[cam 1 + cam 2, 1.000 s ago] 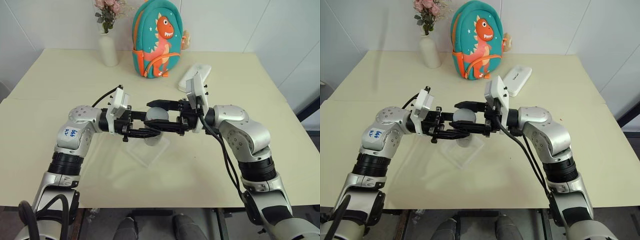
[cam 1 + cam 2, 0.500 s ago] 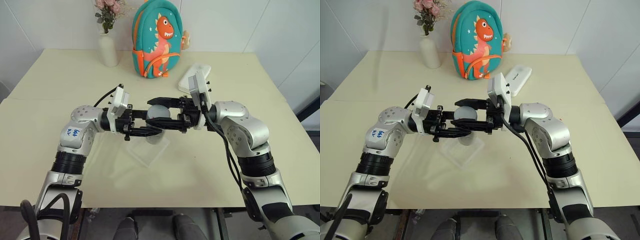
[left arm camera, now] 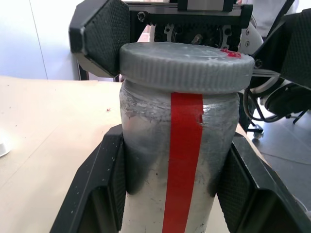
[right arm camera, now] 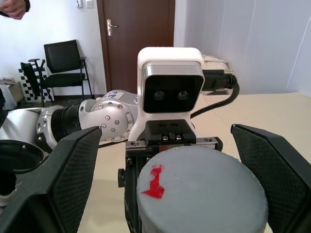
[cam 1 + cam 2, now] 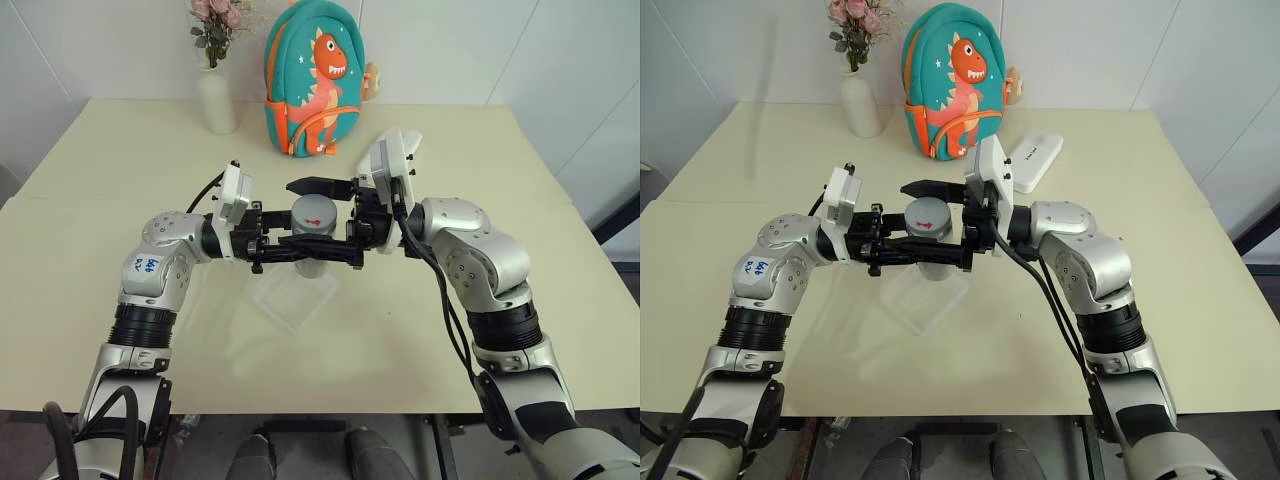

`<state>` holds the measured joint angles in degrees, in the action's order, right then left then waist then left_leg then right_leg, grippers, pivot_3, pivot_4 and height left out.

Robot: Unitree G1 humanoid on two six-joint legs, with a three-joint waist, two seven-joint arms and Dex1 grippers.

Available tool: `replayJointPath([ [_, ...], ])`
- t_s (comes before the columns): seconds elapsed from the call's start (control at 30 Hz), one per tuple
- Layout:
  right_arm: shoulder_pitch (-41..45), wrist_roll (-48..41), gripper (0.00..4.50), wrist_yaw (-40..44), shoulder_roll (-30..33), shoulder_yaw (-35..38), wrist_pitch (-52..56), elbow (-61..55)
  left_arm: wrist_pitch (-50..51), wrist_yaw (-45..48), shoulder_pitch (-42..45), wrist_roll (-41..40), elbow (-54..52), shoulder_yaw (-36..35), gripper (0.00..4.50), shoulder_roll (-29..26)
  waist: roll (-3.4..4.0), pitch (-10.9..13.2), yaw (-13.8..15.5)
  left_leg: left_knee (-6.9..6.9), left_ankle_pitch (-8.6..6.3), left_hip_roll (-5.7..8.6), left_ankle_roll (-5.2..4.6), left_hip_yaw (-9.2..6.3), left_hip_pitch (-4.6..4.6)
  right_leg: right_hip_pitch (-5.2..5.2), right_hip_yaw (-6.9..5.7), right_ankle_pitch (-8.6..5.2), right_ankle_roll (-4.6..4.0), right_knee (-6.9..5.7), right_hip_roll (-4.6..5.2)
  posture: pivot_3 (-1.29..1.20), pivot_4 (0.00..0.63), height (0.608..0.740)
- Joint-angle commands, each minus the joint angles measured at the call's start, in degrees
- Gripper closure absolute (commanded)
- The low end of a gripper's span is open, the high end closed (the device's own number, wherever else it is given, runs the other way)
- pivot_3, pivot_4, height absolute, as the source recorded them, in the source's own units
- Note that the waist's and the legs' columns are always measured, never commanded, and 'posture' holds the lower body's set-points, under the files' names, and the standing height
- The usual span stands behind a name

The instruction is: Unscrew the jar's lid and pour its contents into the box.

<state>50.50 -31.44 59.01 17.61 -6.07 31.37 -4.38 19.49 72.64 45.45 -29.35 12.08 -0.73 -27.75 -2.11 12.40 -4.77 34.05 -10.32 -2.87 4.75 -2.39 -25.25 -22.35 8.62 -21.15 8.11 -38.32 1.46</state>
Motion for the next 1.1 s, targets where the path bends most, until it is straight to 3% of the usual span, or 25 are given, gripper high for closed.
replayJointPath([
  [0.03, 0.75, -0.30, 0.03, -1.53, -0.18, -0.48, 0.04, -4.46, 0.67, -0.49, 0.16, -1.66, -0.58, -1.49, 2.31, 0.40, 0.00, 0.00, 0.01, 0.00, 0.00, 0.00, 0.00, 0.00, 0.00, 0.00, 0.00, 0.00, 0.00, 0.00, 0.00, 0.00, 0.150, 0.740],
  [0.43, -0.13, 1.19, 0.03, -7.93, -1.44, -1.87, 1.27, -6.36, -5.27, 4.75, 0.84, 1.11, 4.43, -1.03, 2.31, -0.69, 0.00, 0.00, 0.03, 0.00, 0.04, 0.01, 0.02, -0.02, 0.01, -0.01, -0.01, 0.00, 0.00, -0.04, 0.00, 0.00, 0.150, 0.740],
  [1.1, -0.03, 5.66, 0.03, -7.91, -1.43, -3.55, -2.44, 0.41, -5.99, 5.19, 1.14, -0.70, 3.04, -2.18, 2.31, 0.30, 0.00, 0.00, 0.01, -0.02, 0.04, 0.01, 0.01, -0.02, 0.00, -0.01, -0.01, 0.00, 0.00, -0.02, 0.00, 0.00, 0.150, 0.740],
])
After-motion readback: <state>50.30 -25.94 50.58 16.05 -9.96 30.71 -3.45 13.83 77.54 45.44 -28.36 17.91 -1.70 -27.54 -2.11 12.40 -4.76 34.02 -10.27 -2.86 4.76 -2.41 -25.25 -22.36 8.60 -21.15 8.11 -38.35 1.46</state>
